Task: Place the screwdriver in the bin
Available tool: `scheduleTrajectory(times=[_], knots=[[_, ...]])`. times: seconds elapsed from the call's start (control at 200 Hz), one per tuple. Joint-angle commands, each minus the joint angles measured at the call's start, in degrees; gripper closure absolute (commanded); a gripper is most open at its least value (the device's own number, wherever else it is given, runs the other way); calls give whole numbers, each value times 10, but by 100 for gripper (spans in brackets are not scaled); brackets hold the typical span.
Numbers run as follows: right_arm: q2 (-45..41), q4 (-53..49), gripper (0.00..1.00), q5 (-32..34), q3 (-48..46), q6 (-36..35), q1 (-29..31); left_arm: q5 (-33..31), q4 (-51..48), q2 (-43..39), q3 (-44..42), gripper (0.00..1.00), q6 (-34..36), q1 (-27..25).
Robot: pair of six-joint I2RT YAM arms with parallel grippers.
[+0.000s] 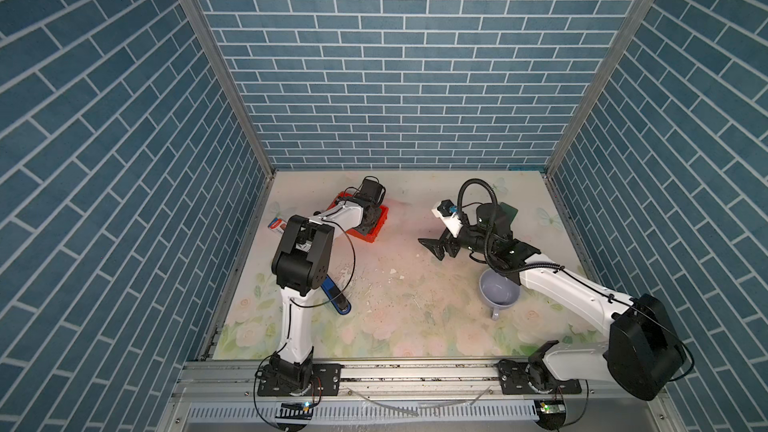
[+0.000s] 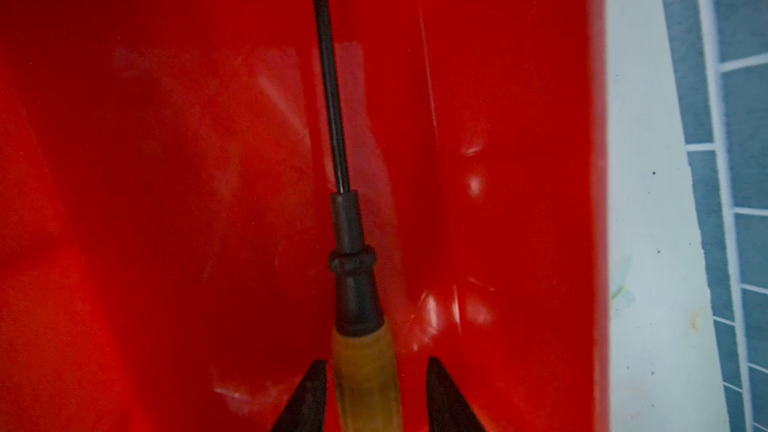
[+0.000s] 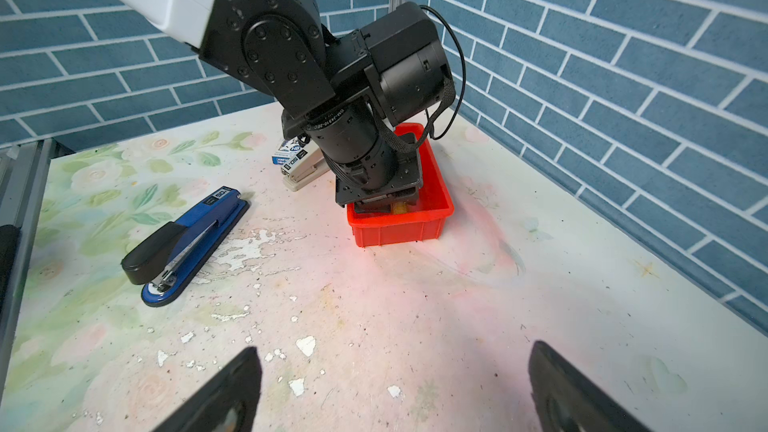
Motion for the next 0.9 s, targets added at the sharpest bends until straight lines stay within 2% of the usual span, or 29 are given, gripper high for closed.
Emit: scheduleTrajectory(times=[0.0,0.18,0.45,0.635,0.81,0.895], knots=[[-14,-11,1,13,9,-20,3,-10,8,-18,-4,47,21,2],[-23,-3,1,19,2,-25,3,-23,28,-56,-22,33,53,0],[-36,29,1,0,-5,-20,3,-71,52,-146,-69,1,120,-19],[-60,53,1,0,-19,-15,3,-114,95,-227,-125,0,234,-32],[-89,62,1,28,-36,-9,2,-145,189,-321,-229,0,342,-41],[-102,80,1,38,-52,10,-4,-141,231,-367,-281,0,421,-41]])
